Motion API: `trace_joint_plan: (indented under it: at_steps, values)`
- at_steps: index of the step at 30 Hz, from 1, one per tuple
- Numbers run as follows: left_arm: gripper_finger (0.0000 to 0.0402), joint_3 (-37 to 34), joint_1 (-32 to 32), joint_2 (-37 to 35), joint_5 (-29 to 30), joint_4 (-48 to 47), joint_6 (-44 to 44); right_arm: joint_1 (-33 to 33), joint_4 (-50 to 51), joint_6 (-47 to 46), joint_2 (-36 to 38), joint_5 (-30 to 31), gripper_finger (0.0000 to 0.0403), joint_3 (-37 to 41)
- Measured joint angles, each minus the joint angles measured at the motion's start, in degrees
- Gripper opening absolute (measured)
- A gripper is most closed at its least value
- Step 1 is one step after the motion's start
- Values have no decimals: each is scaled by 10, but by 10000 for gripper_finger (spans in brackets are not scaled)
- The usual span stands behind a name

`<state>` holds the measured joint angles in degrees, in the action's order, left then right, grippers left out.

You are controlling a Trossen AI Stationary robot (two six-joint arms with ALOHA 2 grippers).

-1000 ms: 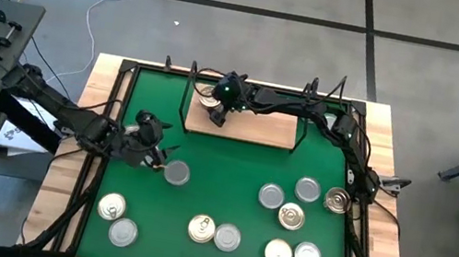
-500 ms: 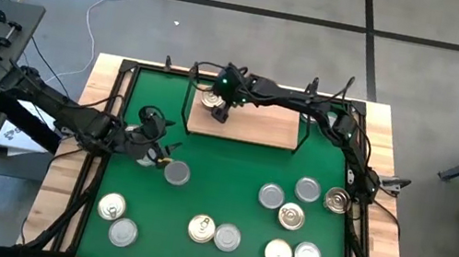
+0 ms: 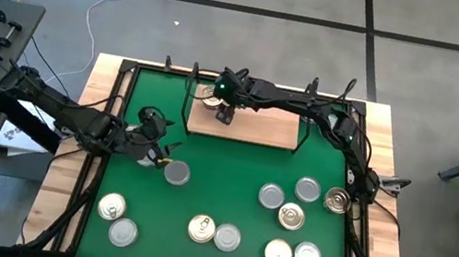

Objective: Stack canned seafood by type on shelf
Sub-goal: Put the blue/pink tuna can on the shelf

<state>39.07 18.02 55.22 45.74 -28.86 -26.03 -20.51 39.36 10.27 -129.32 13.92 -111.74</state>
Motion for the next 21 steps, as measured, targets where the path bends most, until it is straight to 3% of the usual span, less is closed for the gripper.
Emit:
trace_joint_plan:
  at_steps: [12, 21]
  values:
    - [310, 0, 0, 0, 1, 0, 11, 7, -40, 2, 1, -5, 74, 0]
    - [310, 0, 0, 0, 1, 0, 13, 7, -50, 1, 3, 1, 4, 1]
